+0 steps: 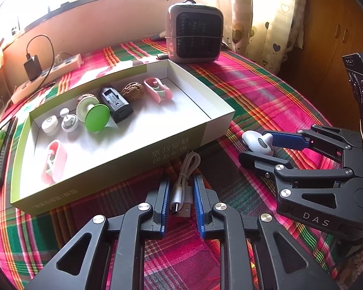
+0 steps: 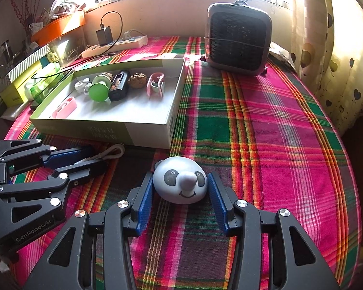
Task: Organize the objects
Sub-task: 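Carry the white cable and panda-face ball over the white box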
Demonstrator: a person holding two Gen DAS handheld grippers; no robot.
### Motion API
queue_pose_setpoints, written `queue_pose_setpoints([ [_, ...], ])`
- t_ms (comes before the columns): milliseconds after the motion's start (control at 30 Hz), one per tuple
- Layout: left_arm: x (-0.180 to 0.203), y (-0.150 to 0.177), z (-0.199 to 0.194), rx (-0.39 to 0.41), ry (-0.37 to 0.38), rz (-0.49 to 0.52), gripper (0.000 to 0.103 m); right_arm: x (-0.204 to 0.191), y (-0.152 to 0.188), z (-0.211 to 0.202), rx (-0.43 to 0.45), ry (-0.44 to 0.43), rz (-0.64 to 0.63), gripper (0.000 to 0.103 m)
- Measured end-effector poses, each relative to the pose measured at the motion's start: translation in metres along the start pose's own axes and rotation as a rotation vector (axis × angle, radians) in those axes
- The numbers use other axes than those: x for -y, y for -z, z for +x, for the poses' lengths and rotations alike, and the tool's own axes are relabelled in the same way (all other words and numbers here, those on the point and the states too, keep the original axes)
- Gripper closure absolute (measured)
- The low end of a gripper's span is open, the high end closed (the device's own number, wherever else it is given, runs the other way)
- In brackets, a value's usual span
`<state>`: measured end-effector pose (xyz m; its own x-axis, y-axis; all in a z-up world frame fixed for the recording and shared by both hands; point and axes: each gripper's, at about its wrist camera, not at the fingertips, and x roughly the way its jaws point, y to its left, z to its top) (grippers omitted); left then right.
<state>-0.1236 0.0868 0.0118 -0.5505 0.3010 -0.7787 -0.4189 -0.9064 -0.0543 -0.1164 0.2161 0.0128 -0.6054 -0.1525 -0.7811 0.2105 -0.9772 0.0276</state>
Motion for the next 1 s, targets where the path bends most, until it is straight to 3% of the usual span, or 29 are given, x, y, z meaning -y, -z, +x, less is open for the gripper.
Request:
queue_pose_setpoints([
  [1000, -0.0025, 0.0016, -0.0079, 0.020, 0.033, -0.036, 0.087, 0.0014, 0.0003, -0.0070, 0.028, -0.016, 0.019, 0.058],
])
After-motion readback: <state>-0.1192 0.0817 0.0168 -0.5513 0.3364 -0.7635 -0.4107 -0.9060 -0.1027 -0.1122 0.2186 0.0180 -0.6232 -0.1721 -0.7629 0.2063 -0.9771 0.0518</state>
